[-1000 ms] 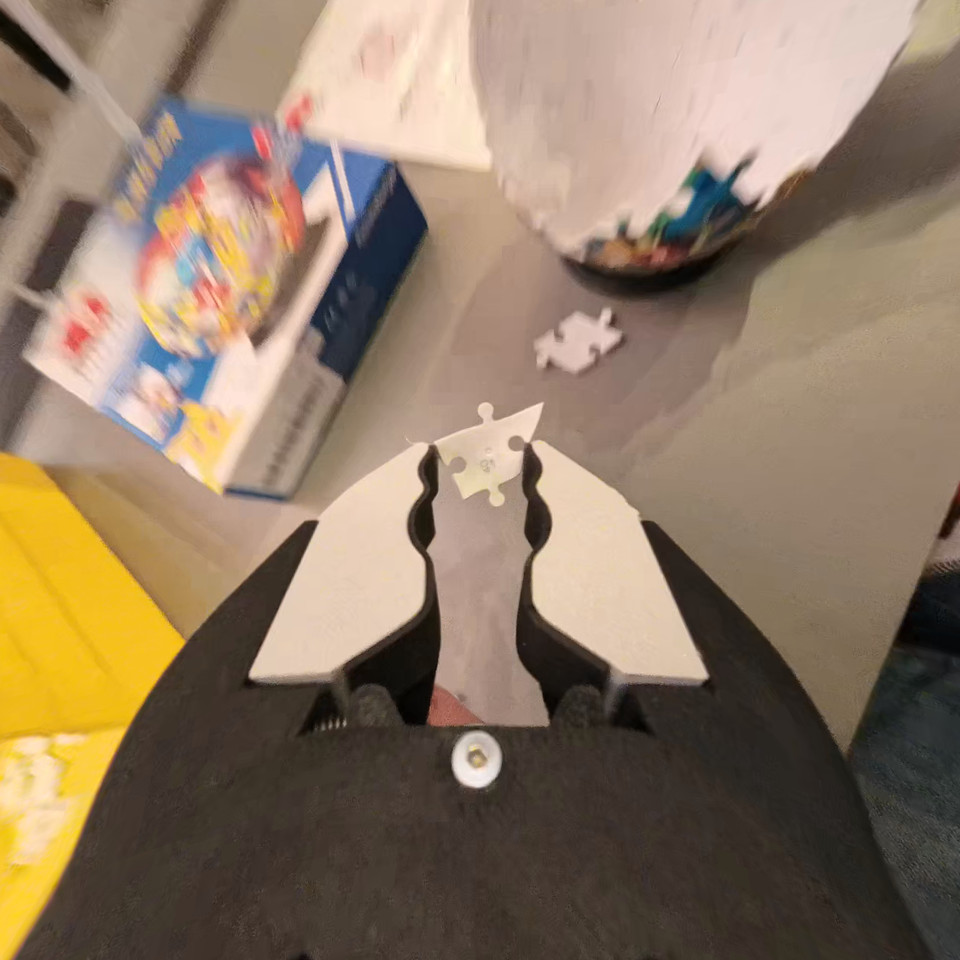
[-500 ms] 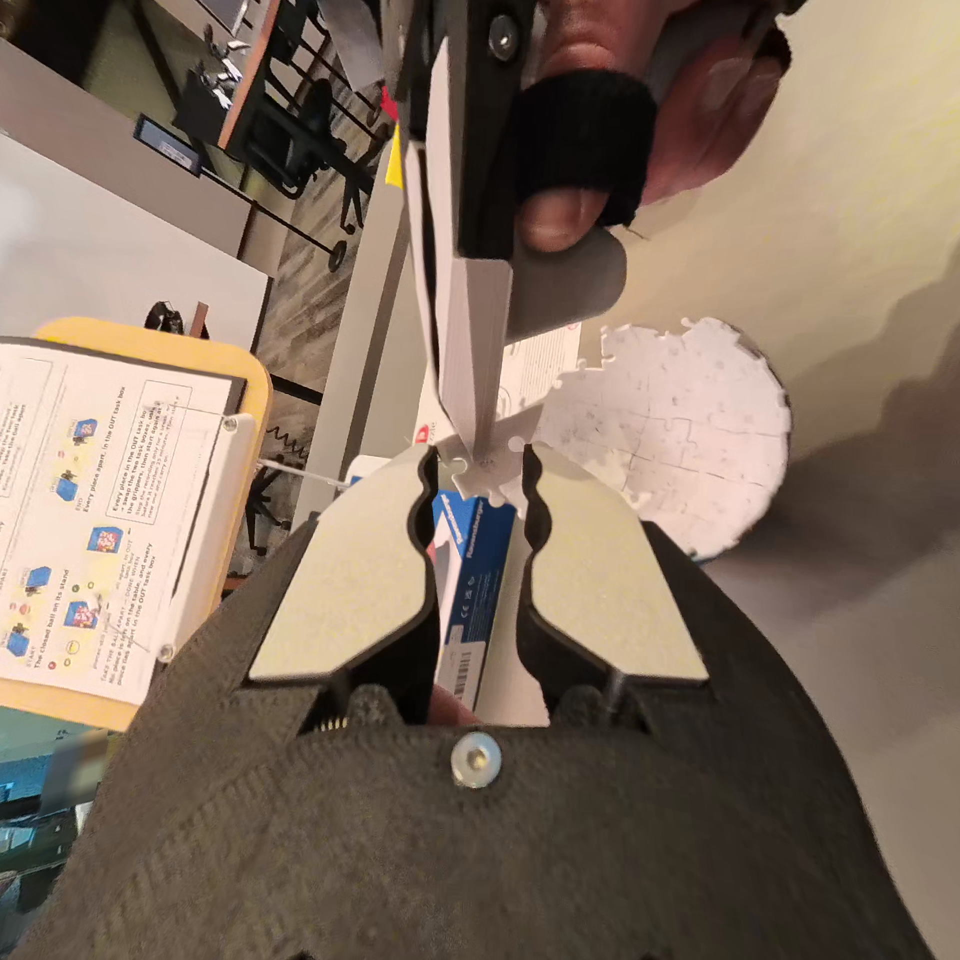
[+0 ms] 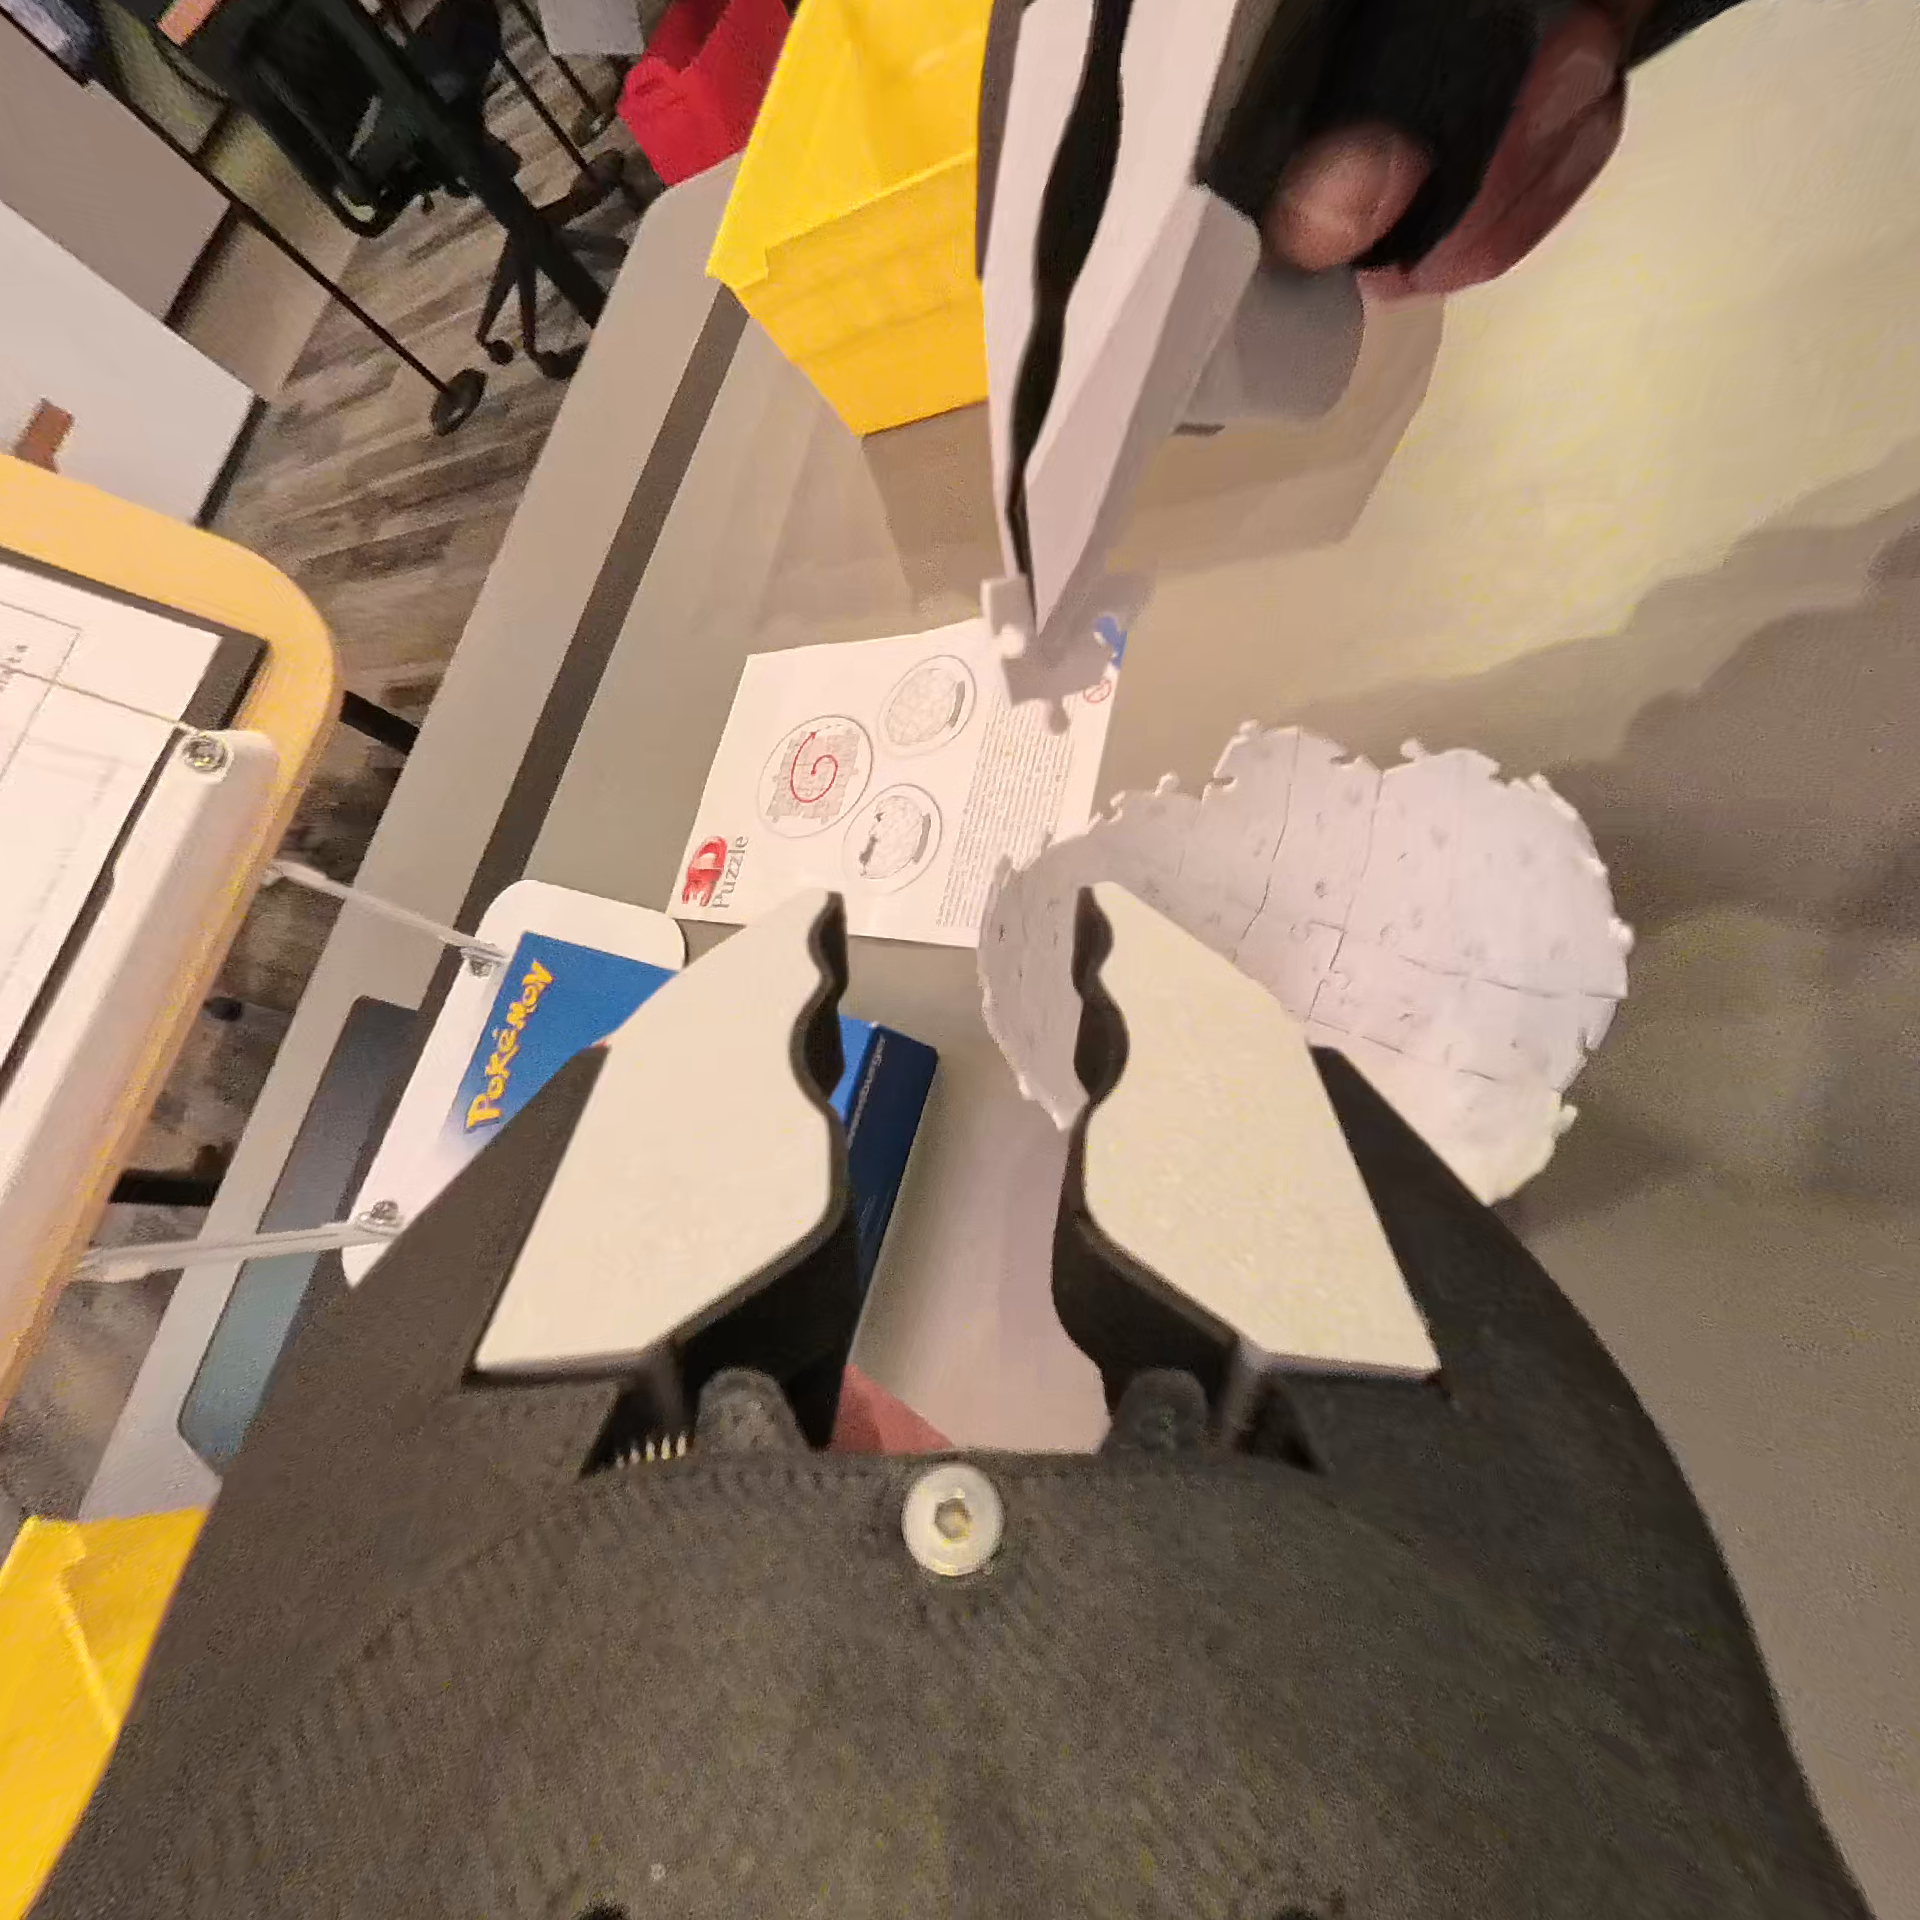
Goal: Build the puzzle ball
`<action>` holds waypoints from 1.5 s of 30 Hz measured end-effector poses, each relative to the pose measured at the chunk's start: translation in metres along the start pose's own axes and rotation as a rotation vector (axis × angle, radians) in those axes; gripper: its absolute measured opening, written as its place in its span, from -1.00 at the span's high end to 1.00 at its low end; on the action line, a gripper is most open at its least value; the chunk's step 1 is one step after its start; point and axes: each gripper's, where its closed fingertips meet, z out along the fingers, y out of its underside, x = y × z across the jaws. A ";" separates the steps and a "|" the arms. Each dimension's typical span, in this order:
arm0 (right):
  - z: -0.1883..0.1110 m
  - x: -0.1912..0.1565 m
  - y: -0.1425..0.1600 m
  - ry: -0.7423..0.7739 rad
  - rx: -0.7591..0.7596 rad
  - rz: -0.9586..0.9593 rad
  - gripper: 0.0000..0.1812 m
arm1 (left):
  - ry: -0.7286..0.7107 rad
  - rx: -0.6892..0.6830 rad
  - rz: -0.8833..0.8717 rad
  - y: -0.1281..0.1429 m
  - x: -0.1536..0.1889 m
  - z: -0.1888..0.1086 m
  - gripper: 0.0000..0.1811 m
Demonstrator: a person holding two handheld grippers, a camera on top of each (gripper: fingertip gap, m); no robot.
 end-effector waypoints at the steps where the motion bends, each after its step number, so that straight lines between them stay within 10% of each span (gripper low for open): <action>1: 0.000 0.003 0.001 0.024 -0.022 -0.021 1.00 | 0.016 -0.017 -0.001 0.000 0.000 0.003 0.54; 6: 0.003 0.008 0.001 -0.025 -0.004 0.044 0.99 | 0.128 -0.094 -0.083 0.019 0.002 0.019 0.45; 19: -0.011 -0.014 -0.028 -0.242 0.342 0.194 0.99 | 0.287 0.141 -0.234 -0.038 0.017 0.023 0.74; 45: -0.004 0.001 -0.019 -0.137 0.374 0.090 0.99 | 0.374 0.064 -0.255 -0.027 0.004 0.032 0.97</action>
